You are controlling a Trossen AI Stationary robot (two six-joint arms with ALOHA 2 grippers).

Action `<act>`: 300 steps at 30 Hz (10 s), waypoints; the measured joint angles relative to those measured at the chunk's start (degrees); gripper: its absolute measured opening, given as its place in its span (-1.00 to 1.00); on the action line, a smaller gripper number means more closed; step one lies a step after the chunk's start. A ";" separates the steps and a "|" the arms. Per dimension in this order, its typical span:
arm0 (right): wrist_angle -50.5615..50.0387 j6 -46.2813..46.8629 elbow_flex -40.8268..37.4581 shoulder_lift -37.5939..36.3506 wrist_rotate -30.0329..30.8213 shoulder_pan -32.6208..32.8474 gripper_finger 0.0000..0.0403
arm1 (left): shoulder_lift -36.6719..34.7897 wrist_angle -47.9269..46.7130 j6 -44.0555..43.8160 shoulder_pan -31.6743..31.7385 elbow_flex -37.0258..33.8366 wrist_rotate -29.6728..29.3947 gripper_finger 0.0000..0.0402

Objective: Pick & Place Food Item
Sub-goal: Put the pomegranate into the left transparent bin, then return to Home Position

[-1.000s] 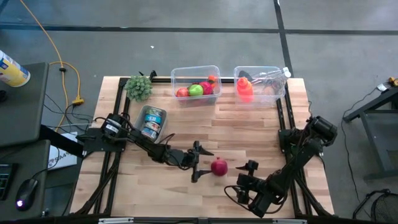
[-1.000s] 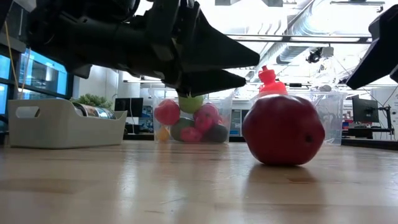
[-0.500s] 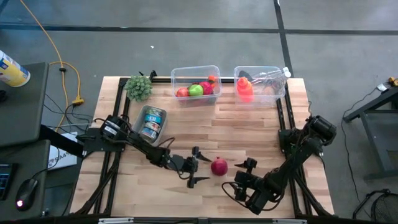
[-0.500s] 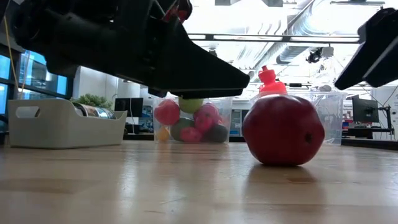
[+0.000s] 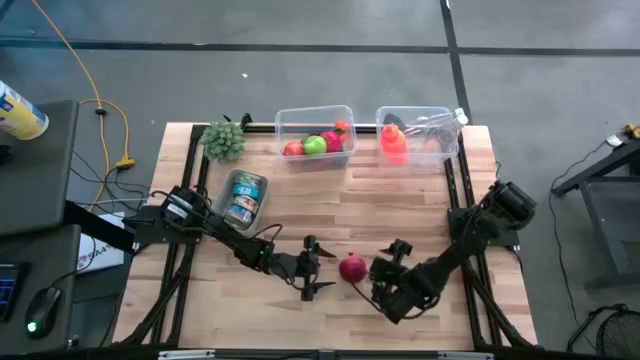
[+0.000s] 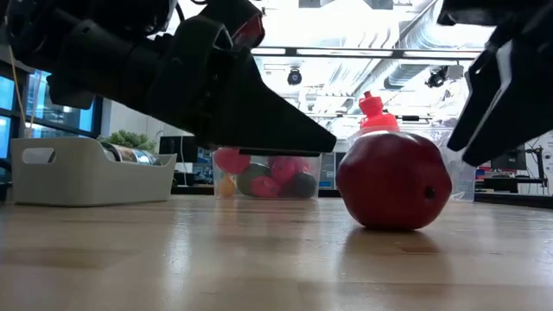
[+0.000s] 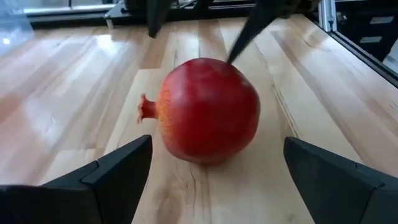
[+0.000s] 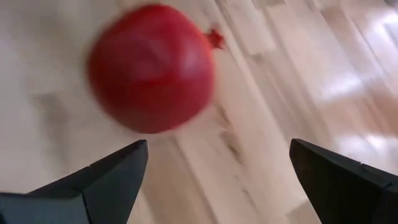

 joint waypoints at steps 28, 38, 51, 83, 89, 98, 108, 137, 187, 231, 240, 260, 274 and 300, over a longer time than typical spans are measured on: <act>10.00 -16.32 -0.01 0.00 -0.86 -9.23 0.89 | 0.00 -4.73 -5.30 0.96 0.00 -4.85 0.76; 15.62 -24.63 -0.04 0.00 -3.35 -12.34 0.89 | 0.00 -4.93 -5.32 2.25 -0.11 -2.65 0.76; 18.98 -29.92 -0.12 -0.16 -9.06 -15.79 0.89 | -0.02 -4.11 -2.23 3.47 -0.22 -1.46 0.76; 21.83 -41.30 -0.01 -0.04 -18.26 -20.56 0.89 | -0.02 -3.85 4.92 3.46 -0.15 -0.64 0.45; 22.22 -43.91 0.01 0.00 -17.17 -20.64 0.89 | -0.02 -3.91 6.43 1.84 -0.11 -5.93 0.44; 14.92 -37.63 0.14 -2.31 -7.90 -18.85 0.89 | -2.34 -3.26 9.36 -1.88 0.27 -17.64 0.43; 6.34 -29.79 0.10 -10.53 1.33 -11.08 0.90 | -6.60 -4.48 8.24 -2.69 0.28 -17.87 0.43; -26.71 -4.09 -0.01 -17.44 21.00 5.56 0.90 | -34.51 -18.14 19.95 8.77 0.04 -43.45 0.29; -19.70 5.80 -0.01 -17.44 25.11 5.56 0.89 | -41.89 -40.37 -2.69 28.47 -0.04 -5.98 0.51; 42.12 -48.25 -0.01 -14.14 -13.45 -8.40 0.08 | -44.24 -30.15 0.28 4.95 -0.04 15.92 -0.11; 37.21 -50.94 -0.01 -14.20 -13.20 -6.58 -0.73 | -44.24 -29.61 -1.10 6.69 -0.04 10.38 -0.49; 25.18 -51.46 -0.01 -25.78 -11.79 0.89 -0.99 | -44.34 -27.01 2.80 7.50 -0.02 8.99 -0.92; 17.11 -61.48 -1.67 -42.24 -18.81 1.34 -0.99 | -44.53 -34.47 8.29 14.57 0.00 9.50 -0.99; 53.91 -66.26 -56.22 -91.20 -22.55 -18.40 -0.99 | -72.16 -24.82 0.73 27.48 -31.87 18.25 -1.00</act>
